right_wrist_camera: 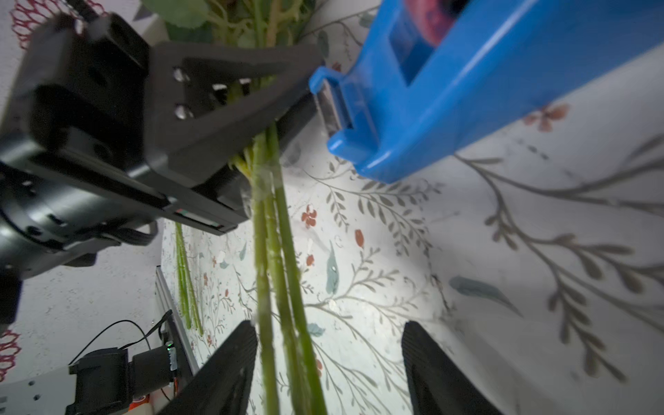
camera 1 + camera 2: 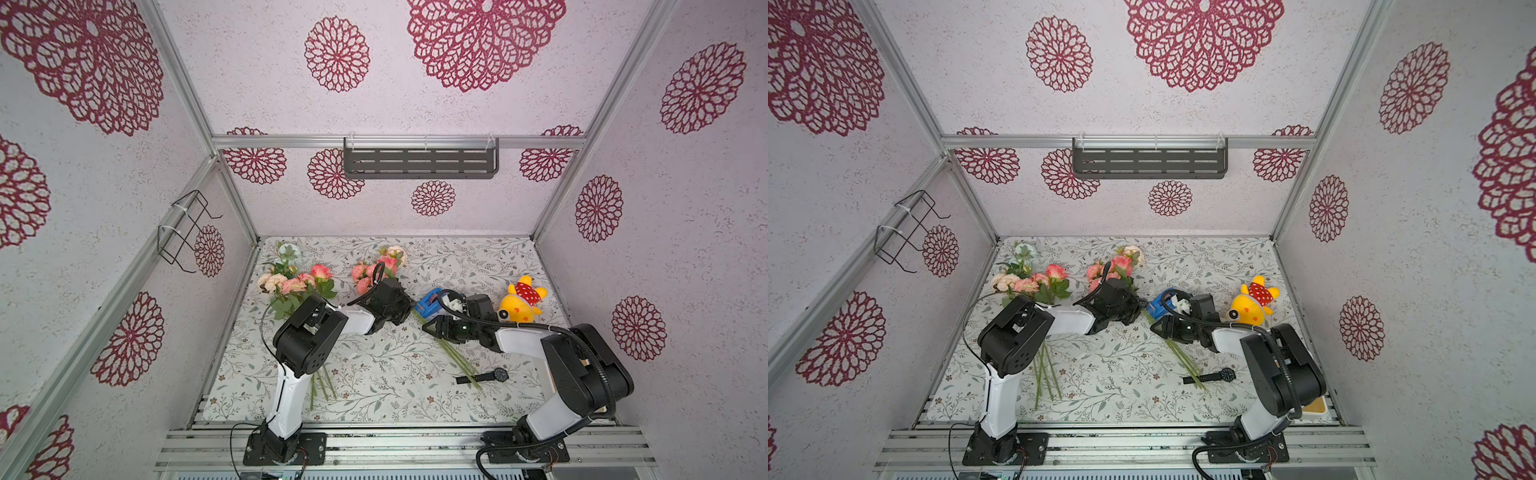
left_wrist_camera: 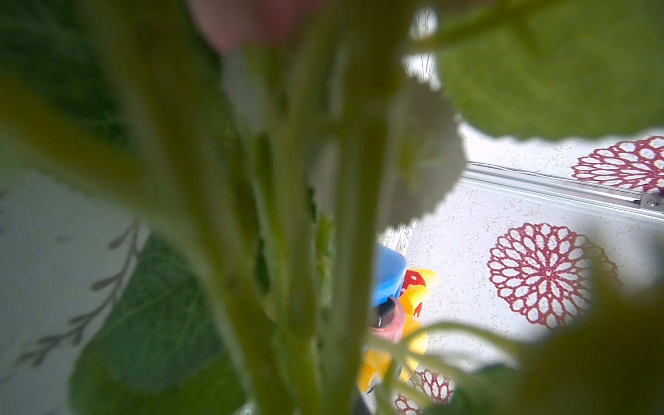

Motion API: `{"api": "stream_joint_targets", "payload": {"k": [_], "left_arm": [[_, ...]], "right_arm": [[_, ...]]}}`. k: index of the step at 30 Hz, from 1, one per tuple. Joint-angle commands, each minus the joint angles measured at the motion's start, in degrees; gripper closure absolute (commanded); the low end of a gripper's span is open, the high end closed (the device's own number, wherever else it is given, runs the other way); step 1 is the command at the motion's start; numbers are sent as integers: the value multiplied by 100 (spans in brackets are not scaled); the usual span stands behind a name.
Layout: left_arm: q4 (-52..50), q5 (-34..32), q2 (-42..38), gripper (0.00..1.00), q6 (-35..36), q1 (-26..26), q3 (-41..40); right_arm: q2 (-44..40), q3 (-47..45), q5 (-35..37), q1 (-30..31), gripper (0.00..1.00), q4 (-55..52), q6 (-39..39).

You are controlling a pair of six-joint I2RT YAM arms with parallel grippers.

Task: Wrap bouquets with tape
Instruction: Pick up the unwrapped bouquet from the center of the board, then wrap the tape around the bouquet.

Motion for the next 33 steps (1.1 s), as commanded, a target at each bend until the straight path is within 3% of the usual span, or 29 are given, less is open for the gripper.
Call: {"api": "stream_joint_targets", "payload": {"k": [1, 9, 17, 26, 33], "left_arm": [[64, -39, 38, 100, -192, -29, -22], [279, -11, 73, 100, -346, -41, -132], [497, 10, 129, 100, -445, -58, -179], [852, 46, 222, 100, -714, -76, -328], [888, 41, 188, 100, -721, -71, -386]], "right_arm": [[309, -91, -487, 1, 32, 1308, 880], [1198, -240, -618, 2, 28, 3342, 2146], [1577, -174, -405, 42, 30, 3956, 2531], [1892, -120, -302, 80, 55, 4481, 2801], [1620, -102, -230, 76, 77, 3711, 2215]]}}
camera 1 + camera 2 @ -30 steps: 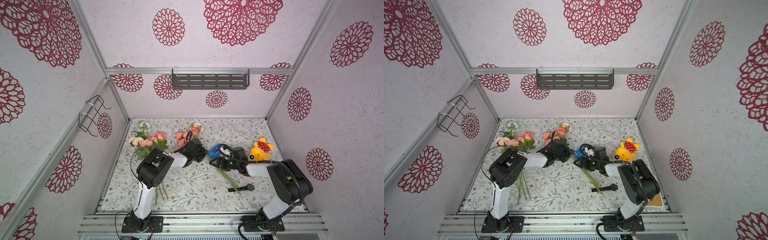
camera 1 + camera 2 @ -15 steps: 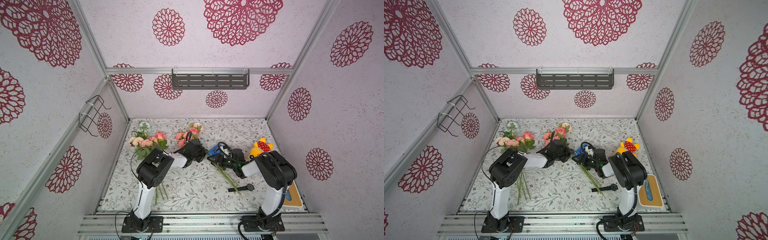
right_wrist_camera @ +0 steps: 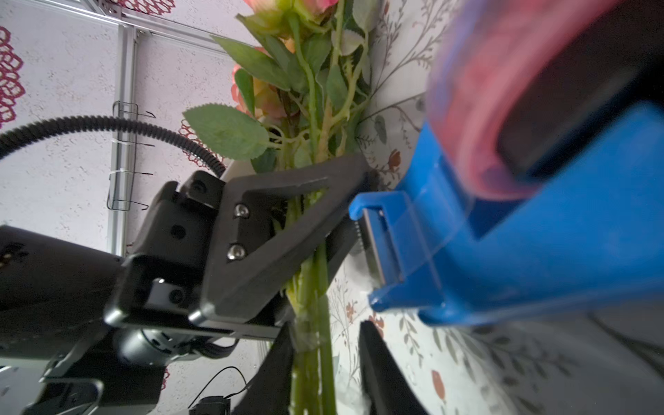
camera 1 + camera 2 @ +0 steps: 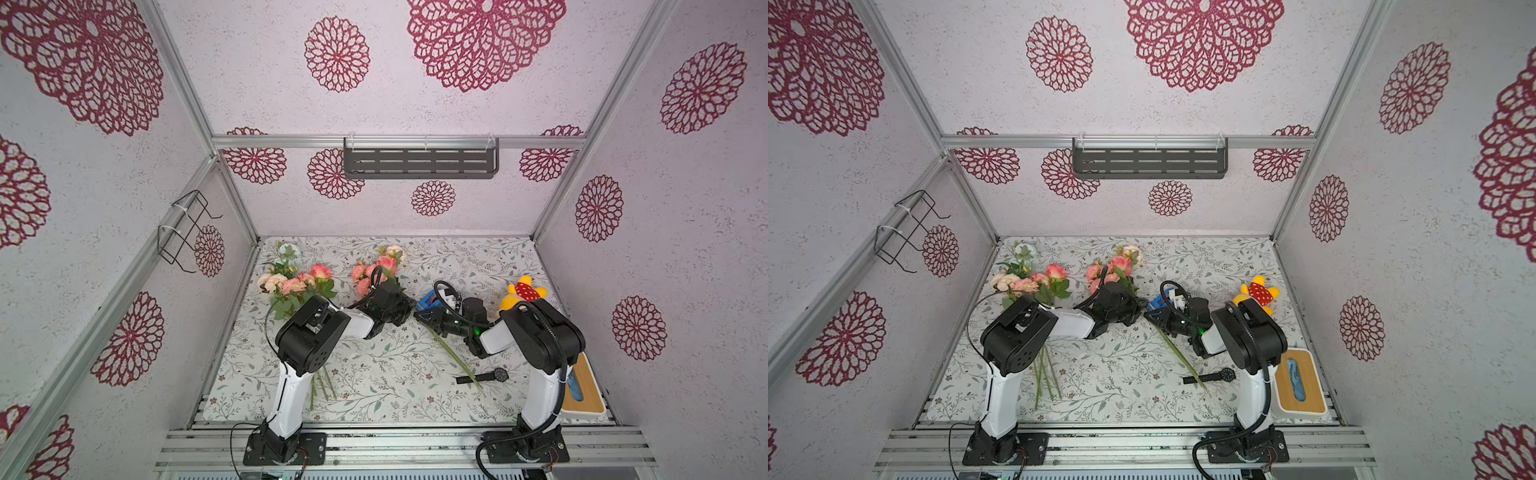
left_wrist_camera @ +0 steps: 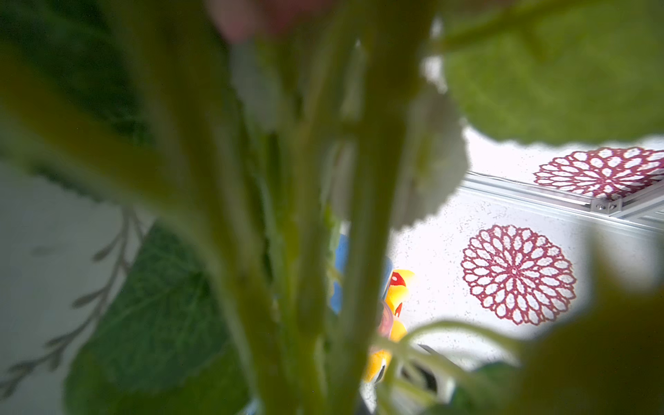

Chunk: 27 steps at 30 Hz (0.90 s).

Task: Wrap bouquets with tape
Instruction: Wrap the tape around the bouquet.

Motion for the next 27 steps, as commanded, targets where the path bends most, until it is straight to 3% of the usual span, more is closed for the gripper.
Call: {"api": "stream_joint_targets", "payload": {"k": [1, 5, 9, 11, 13, 19, 21, 23, 27], "left_arm": [[21, 61, 66, 100, -404, -36, -83], [12, 61, 66, 100, -436, -27, -93], [13, 51, 67, 97, -437, -28, -104], [33, 50, 76, 86, -424, -25, -90], [49, 48, 85, 68, -422, -27, -93], [-147, 115, 150, 47, -351, -39, 53], [-201, 138, 167, 47, -351, -45, 98], [-291, 156, 173, 53, -322, -46, 159], [-365, 275, 256, 65, -264, -45, 342]], "right_arm": [[-208, 103, 168, 7, 81, -798, -540], [-518, 413, 354, 37, 94, -2134, -1509], [-754, 837, 644, 107, 98, -3476, -2489], [-831, 1017, 798, 164, 99, -3928, -2863], [-927, 1179, 1009, 238, 100, -4336, -3218], [-1160, 1413, 1616, 573, 100, -4778, -3732], [-1252, 1552, 2143, 797, 100, -5063, -3975], [-1341, 1682, 2806, 1059, 100, -5385, -4235], [-1457, 1614, 3473, 1336, 100, -5506, -4495]]}}
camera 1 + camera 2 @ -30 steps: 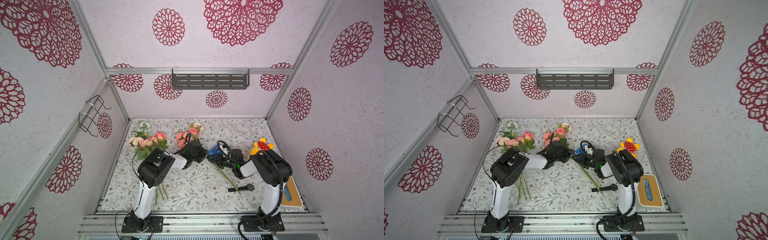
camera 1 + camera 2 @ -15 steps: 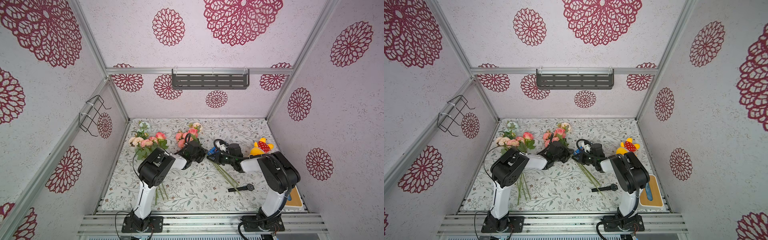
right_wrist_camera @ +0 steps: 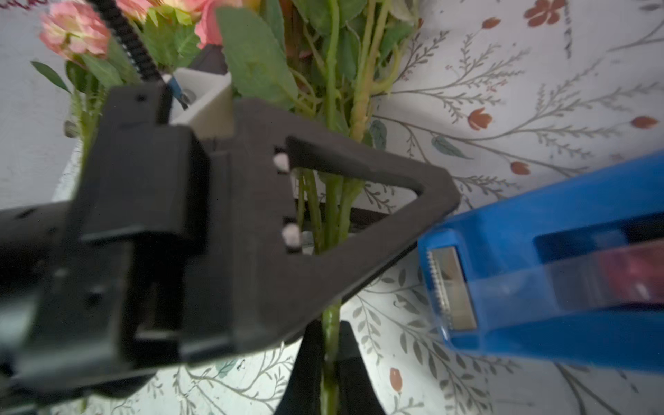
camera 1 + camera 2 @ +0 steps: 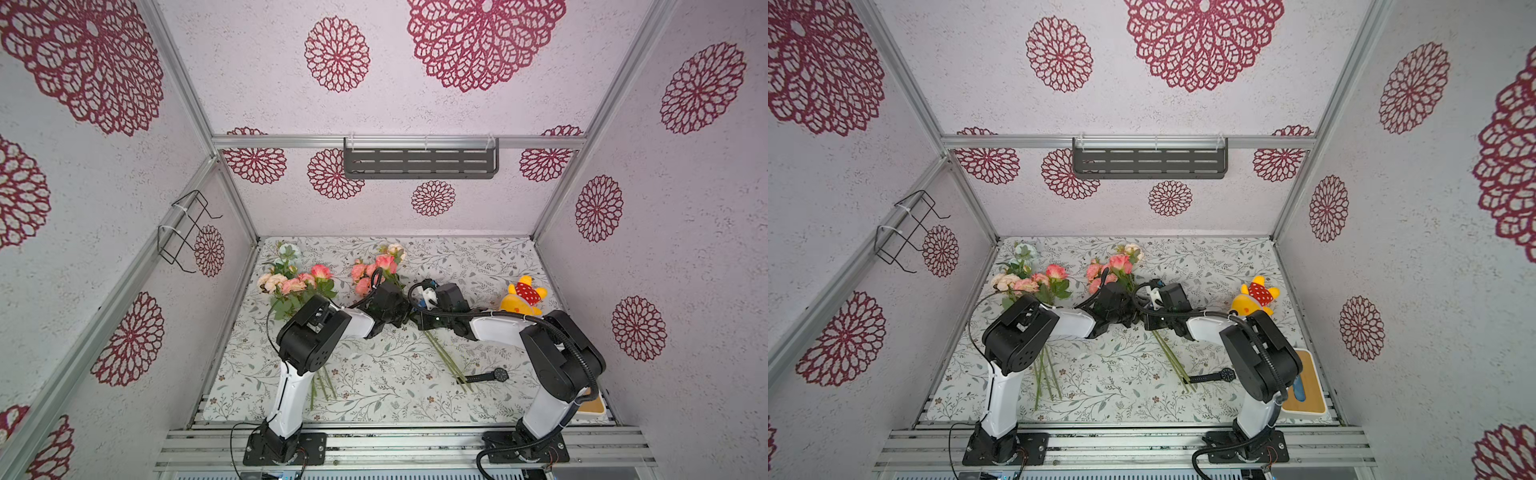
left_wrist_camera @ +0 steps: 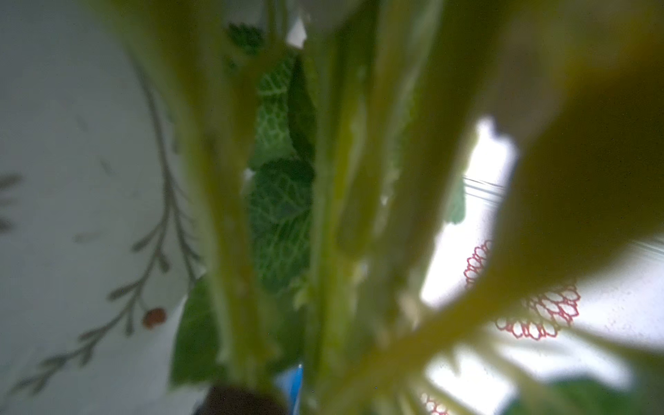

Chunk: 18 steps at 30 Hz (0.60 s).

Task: Wrap bouquets with tape
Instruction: Wrap the tape around the bouquet.

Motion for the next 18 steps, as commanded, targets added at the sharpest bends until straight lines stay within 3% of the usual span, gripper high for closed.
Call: {"api": "stream_joint_targets", "payload": {"k": [1, 4, 6, 8, 12, 18], "left_arm": [[-45, 188, 193, 71, -6, -45, 233], [-32, 224, 217, 92, 46, -43, 311], [-10, 236, 211, 100, 61, -35, 325], [129, 231, 224, 100, 76, -16, 305], [406, 232, 281, 100, 151, 28, 301], [728, 216, 325, 100, 212, 23, 316]], "right_arm": [[-274, 29, 818, 181, 100, -433, -472], [-215, -20, 751, 182, 100, -496, -494], [-202, -52, 632, 167, 93, -482, -488], [-241, -126, 268, 46, 73, -391, -259], [-545, -512, -741, -367, 52, 48, 411], [-845, -1165, -1984, -758, 44, 472, 1022]]}}
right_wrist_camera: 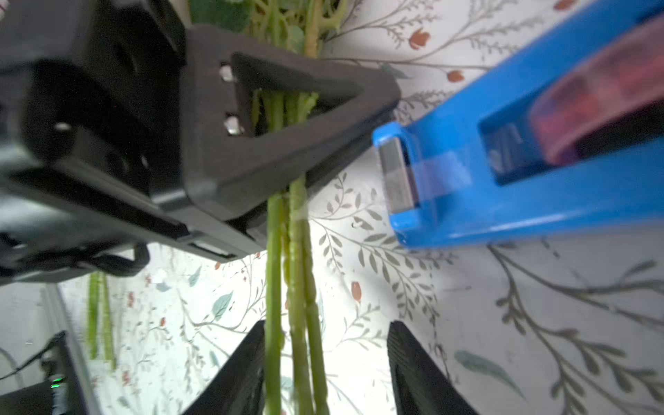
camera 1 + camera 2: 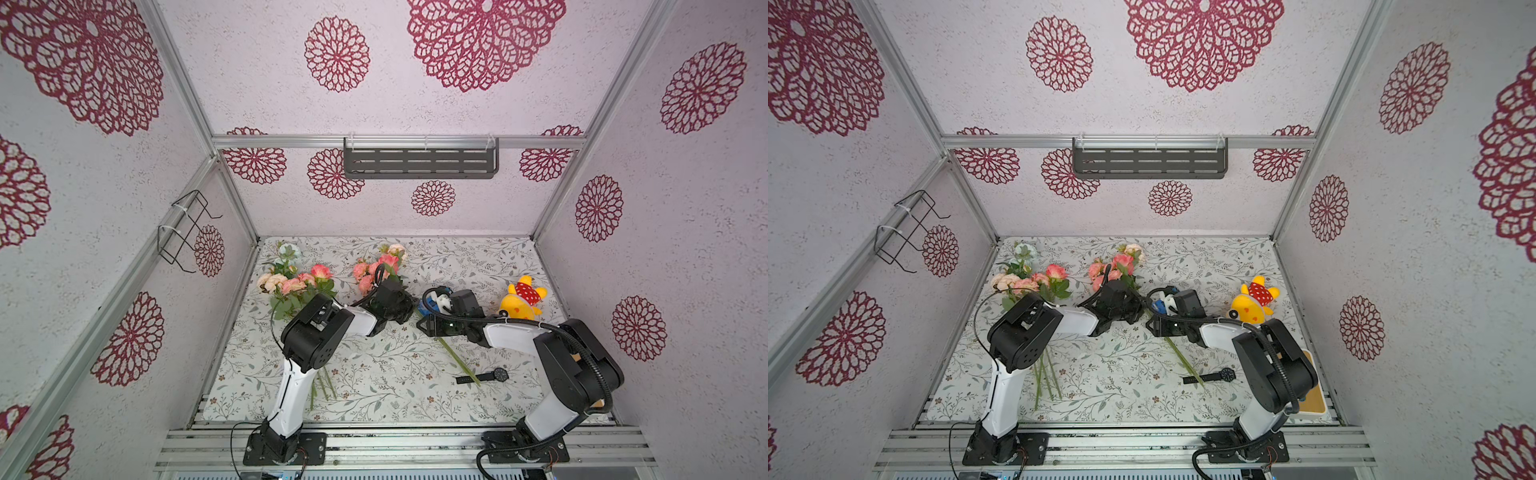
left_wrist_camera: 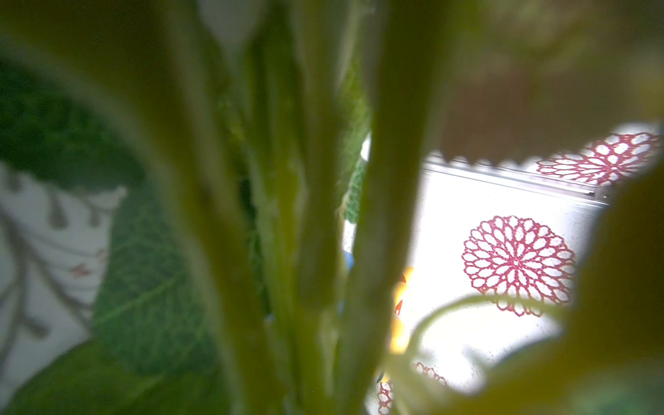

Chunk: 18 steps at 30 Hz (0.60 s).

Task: Wrap bouquets with tape
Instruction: Wrap the tape around the bouquet.

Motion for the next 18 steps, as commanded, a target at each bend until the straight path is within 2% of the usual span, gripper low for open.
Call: {"api": "stream_joint_targets", "payload": {"k": [1, 6, 8, 10, 14, 18], "left_arm": [[357, 115, 107, 100, -151, 17, 93], [762, 67, 138, 100, -203, 17, -9], [857, 60, 152, 100, -204, 17, -25], [890, 59, 152, 100, -186, 17, -15], [842, 8, 88, 100, -136, 17, -50], [725, -44, 25, 100, -87, 10, -69]], "right_arm": [[-302, -443, -1030, -137, 44, 556, 564], [-220, -1134, -1542, -545, 48, 1672, 1273], [-86, -1147, -1614, -580, 54, 1792, 1353], [18, -1083, -1625, -590, 65, 1720, 1291], [-21, -905, -1132, -567, 99, 1051, 806], [-365, -606, -182, -446, 100, -96, 55]]}}
